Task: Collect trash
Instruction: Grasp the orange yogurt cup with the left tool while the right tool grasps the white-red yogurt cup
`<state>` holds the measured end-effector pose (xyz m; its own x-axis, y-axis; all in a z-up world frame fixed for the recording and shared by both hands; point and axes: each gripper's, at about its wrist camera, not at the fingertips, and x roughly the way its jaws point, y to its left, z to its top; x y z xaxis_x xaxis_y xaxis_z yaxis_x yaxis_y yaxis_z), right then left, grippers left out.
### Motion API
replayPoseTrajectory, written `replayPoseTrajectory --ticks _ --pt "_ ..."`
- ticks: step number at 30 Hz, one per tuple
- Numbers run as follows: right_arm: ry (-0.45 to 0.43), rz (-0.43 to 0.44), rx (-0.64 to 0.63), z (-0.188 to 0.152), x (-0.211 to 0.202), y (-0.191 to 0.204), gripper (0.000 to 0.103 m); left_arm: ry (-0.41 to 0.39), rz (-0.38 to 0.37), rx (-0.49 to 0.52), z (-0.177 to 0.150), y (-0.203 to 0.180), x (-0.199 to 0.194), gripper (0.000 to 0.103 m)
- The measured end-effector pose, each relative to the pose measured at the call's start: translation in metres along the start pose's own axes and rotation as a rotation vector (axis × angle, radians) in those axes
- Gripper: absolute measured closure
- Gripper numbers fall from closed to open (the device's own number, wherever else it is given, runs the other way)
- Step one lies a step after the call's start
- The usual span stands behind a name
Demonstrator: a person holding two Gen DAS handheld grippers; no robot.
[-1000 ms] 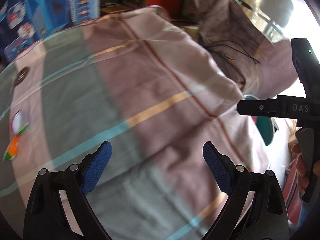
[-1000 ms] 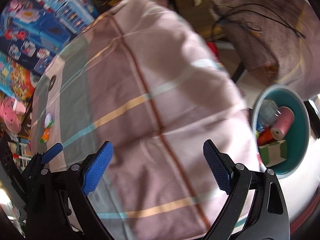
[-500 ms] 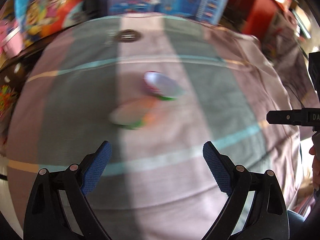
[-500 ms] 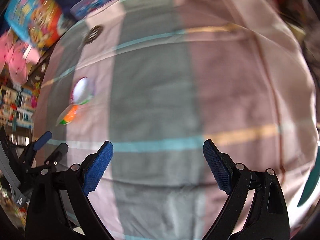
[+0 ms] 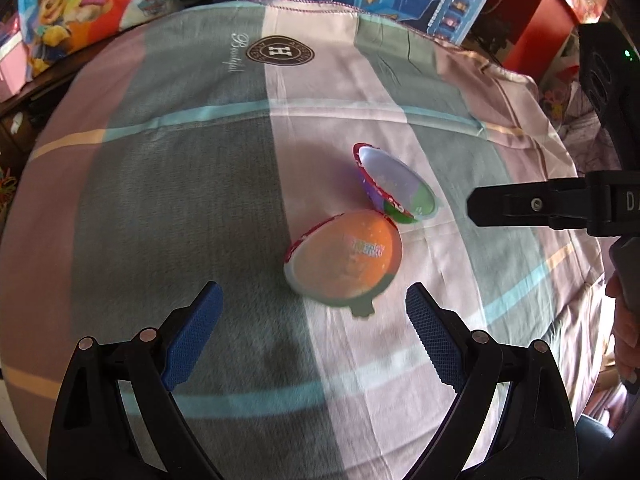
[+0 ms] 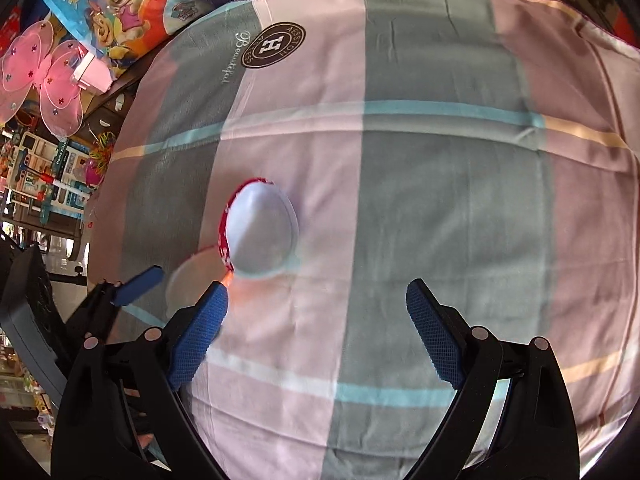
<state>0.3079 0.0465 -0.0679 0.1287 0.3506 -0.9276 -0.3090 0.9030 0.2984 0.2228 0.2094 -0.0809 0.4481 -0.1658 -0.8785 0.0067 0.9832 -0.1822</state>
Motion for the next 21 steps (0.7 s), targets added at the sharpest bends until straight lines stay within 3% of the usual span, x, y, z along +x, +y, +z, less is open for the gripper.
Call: replayPoseTrajectory --ticks 2,3,5,13,15,18,21 --pt "0.003 0.002 -0.002 0.003 0.002 0.001 0.016 0.0 -0.019 0.0 0.002 0.0 0.004 0.015" --pt "0.005 0.002 -0.005 0.005 0.004 0.002 0.017 -0.012 -0.025 0.004 0.002 -0.001 0.004 0.033" --pt "0.012 0.008 -0.007 0.01 0.009 0.005 0.02 -0.012 -0.004 0.015 0.002 -0.002 0.005 0.058" --pt "0.033 0.032 -0.061 0.021 0.031 0.031 0.025 -0.019 -0.022 -0.032 -0.002 0.016 0.001 0.058" --pt "0.039 0.031 -0.074 0.023 0.038 0.036 0.041 -0.021 -0.025 -0.045 -0.004 0.02 -0.001 0.058" --pt "0.031 0.02 -0.087 0.023 0.043 0.038 0.051 -0.023 -0.022 -0.061 -0.007 0.024 -0.004 0.058" --pt "-0.006 0.011 -0.094 0.02 0.036 0.036 0.051 -0.02 -0.019 -0.066 -0.009 0.025 -0.005 0.058"
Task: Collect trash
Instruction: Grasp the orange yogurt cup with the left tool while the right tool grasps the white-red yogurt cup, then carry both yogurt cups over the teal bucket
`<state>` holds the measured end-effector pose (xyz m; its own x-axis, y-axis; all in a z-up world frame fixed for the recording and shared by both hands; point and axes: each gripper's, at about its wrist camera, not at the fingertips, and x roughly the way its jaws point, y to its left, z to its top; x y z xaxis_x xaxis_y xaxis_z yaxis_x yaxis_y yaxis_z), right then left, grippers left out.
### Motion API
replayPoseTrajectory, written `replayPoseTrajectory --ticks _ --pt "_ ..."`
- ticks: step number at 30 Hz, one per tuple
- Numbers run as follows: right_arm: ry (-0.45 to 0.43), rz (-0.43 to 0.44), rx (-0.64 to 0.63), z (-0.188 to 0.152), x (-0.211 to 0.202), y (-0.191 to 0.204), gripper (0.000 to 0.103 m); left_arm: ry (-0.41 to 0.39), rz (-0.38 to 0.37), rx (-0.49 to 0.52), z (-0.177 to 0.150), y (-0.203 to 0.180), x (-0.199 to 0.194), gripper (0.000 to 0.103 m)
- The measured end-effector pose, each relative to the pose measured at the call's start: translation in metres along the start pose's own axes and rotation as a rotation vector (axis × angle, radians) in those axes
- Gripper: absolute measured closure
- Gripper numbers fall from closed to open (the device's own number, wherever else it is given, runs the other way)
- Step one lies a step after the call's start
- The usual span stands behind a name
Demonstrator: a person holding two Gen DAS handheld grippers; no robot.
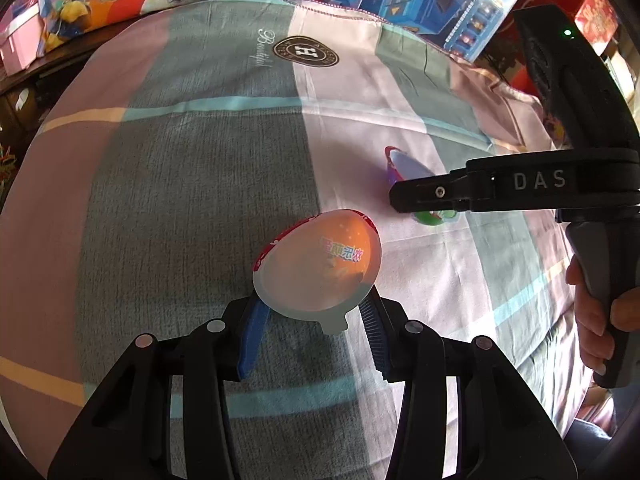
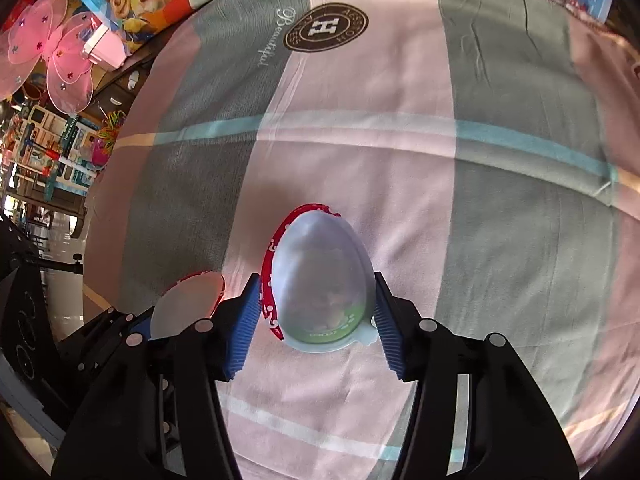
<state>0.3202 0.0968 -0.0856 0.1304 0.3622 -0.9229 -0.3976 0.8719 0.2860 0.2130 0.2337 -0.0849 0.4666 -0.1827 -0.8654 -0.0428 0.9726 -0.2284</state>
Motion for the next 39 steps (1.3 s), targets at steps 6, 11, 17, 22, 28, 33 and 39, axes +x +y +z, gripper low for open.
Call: replayPoseTrajectory --ticks 6,11,17,22,28,33,39 --pt "-0.036 -0.004 0.028 -0.011 -0.024 -0.02 0.051 -0.015 -0.018 0.041 -0.001 -0.018 -0.006 0.058" --pt "-0.063 -0.005 0.073 -0.029 -0.047 -0.048 0.051 -0.024 -0.033 0.08 0.0 -0.043 -0.01 0.058" --pt "-0.098 -0.018 0.128 -0.06 -0.078 -0.084 0.051 -0.032 -0.049 0.139 -0.003 -0.083 -0.016 0.058" --pt "-0.143 -0.018 0.18 -0.092 -0.109 -0.119 0.051 -0.031 -0.069 0.202 -0.01 -0.127 -0.02 0.058" --pt "-0.202 -0.018 0.253 -0.135 -0.149 -0.167 0.051 -0.021 -0.1 0.289 -0.019 -0.188 -0.022 0.058" --pt "-0.258 -0.031 0.335 -0.179 -0.185 -0.216 0.051 -0.006 -0.136 0.373 -0.027 -0.249 -0.018 0.058" --pt "-0.326 -0.064 0.414 -0.231 -0.225 -0.269 0.051 0.015 -0.2 0.464 -0.038 -0.325 -0.01 0.058"
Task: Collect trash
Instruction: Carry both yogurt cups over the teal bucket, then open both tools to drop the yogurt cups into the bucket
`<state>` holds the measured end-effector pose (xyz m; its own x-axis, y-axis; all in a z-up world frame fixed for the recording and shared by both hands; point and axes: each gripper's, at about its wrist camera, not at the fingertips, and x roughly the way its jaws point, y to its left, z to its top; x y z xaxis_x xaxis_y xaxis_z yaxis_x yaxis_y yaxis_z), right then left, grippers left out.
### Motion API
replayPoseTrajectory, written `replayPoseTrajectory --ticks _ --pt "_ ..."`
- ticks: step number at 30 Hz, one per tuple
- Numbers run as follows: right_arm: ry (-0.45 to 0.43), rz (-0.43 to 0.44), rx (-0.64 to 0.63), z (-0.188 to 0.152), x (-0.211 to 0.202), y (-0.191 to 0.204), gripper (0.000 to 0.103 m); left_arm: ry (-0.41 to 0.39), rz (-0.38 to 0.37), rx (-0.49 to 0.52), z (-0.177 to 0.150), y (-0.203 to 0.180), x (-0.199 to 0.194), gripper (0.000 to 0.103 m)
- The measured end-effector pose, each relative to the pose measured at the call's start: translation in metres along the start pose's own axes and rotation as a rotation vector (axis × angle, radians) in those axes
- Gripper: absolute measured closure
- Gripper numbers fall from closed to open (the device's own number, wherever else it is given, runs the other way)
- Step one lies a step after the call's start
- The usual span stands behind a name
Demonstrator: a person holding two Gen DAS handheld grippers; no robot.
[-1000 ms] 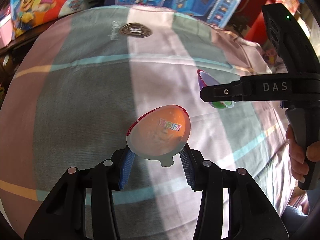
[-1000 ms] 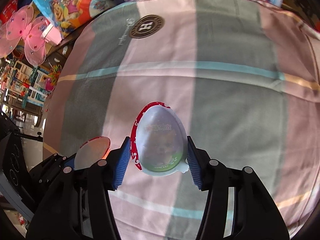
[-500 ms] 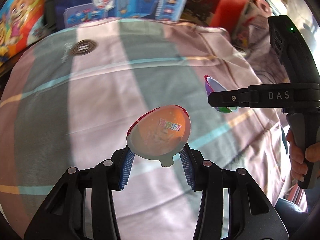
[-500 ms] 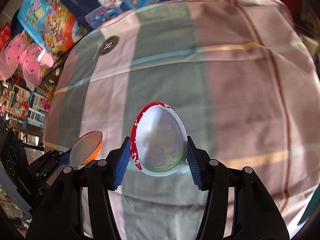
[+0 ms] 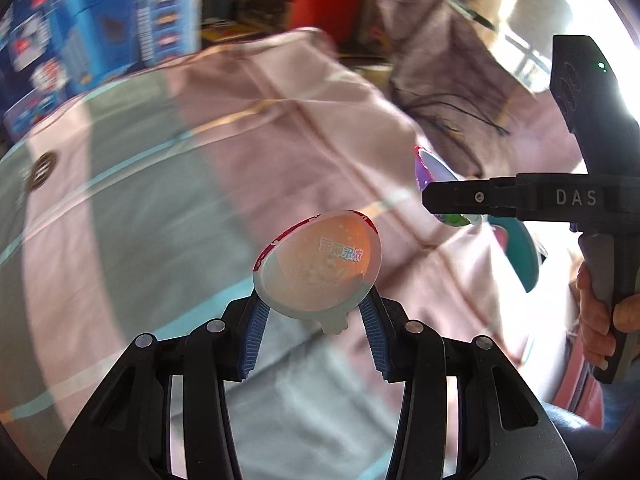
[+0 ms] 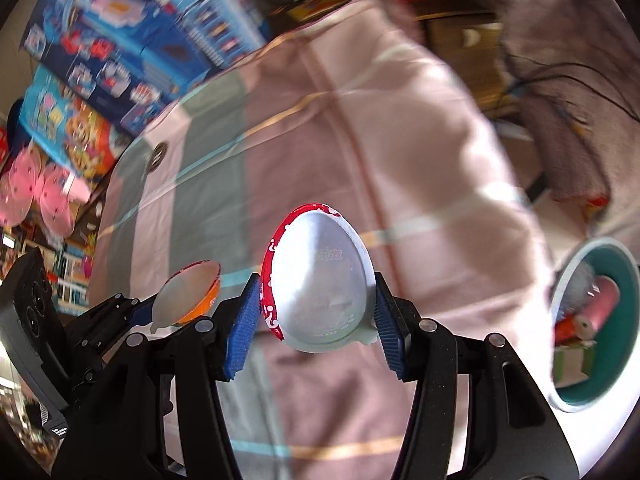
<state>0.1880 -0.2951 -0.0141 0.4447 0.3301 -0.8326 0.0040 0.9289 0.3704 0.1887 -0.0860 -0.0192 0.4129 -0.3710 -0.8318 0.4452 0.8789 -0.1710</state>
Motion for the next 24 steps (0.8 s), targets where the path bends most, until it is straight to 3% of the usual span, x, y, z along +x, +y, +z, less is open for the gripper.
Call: replayPoseTrajectory --ticks 14,24 --pt "-0.098 -0.114 0.294 -0.05 -0.087 -0.203 0.051 0.098 -0.164 0.271 0.036 -0.204 0.079 0.057" --pt "-0.085 -0.153 0.412 -0.065 -0.101 -0.274 0.051 0.192 -0.227 0.389 0.036 -0.292 0.127 0.057"
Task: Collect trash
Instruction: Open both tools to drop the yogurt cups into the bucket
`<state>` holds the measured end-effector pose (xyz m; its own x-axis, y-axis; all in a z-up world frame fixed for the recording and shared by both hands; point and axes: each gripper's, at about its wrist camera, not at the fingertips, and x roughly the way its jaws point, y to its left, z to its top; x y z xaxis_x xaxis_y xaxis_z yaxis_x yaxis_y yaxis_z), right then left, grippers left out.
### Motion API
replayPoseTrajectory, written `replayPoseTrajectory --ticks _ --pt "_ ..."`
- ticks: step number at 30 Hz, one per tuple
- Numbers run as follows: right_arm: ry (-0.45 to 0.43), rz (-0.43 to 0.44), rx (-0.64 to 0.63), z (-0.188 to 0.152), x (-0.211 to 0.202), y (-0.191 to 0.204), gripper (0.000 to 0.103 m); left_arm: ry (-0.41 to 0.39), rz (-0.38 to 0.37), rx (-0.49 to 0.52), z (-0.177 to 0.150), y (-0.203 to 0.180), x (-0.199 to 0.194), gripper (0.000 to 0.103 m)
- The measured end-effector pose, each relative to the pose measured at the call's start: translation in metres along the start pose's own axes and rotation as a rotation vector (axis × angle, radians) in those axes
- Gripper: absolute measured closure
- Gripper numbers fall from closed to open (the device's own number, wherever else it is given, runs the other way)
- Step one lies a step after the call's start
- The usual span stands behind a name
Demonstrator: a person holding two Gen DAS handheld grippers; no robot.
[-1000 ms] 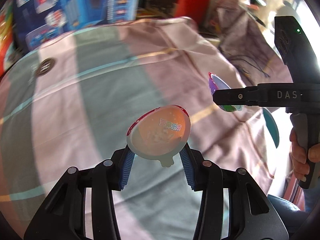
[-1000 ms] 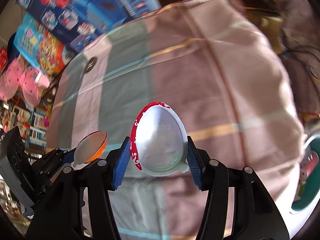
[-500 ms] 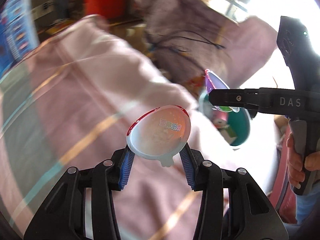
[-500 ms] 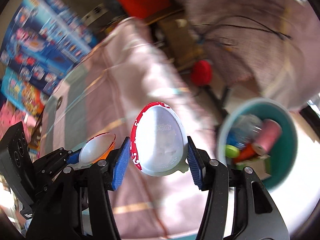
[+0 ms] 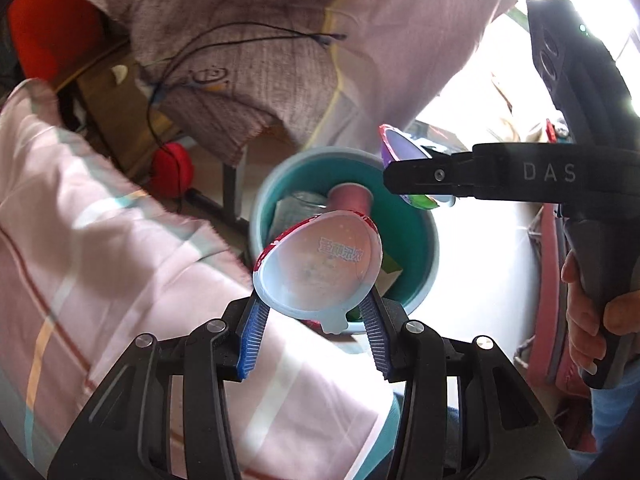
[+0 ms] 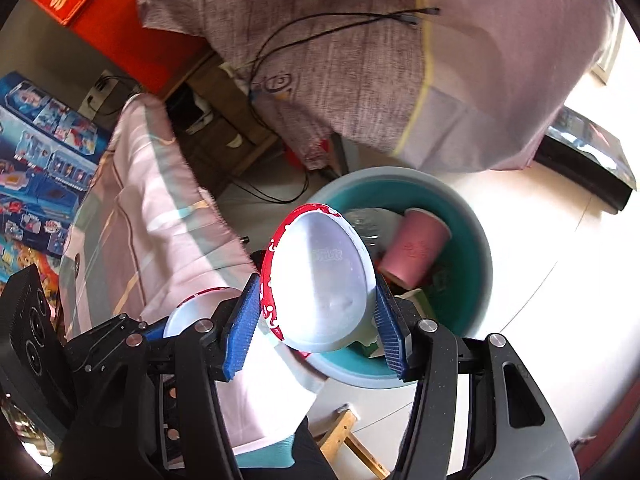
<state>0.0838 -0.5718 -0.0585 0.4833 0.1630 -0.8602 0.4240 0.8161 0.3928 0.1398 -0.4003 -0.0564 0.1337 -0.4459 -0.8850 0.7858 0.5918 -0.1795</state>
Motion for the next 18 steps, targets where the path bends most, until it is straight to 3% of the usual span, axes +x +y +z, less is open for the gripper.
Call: replayPoseTrajectory --ticks 4,6,9,11,18 --pt "0.011 -0.001 0.007 0.007 0.003 -0.007 0.05 0.028 -0.02 0.013 0.009 -0.007 0.016 0.057" --pt "0.014 0.003 0.018 0.009 0.004 -0.009 0.032 0.035 -0.023 0.012 0.013 -0.008 0.022 0.042" --pt "0.007 0.009 0.039 0.011 0.005 -0.013 0.029 0.035 -0.011 0.003 0.018 -0.009 0.027 0.019" --pt "0.013 0.009 0.05 0.012 0.007 -0.015 0.026 0.027 0.0 -0.007 0.018 -0.007 0.025 0.011" --pt "0.017 0.001 0.042 0.002 0.005 -0.014 0.017 0.036 0.024 -0.076 0.011 0.003 0.017 0.01"
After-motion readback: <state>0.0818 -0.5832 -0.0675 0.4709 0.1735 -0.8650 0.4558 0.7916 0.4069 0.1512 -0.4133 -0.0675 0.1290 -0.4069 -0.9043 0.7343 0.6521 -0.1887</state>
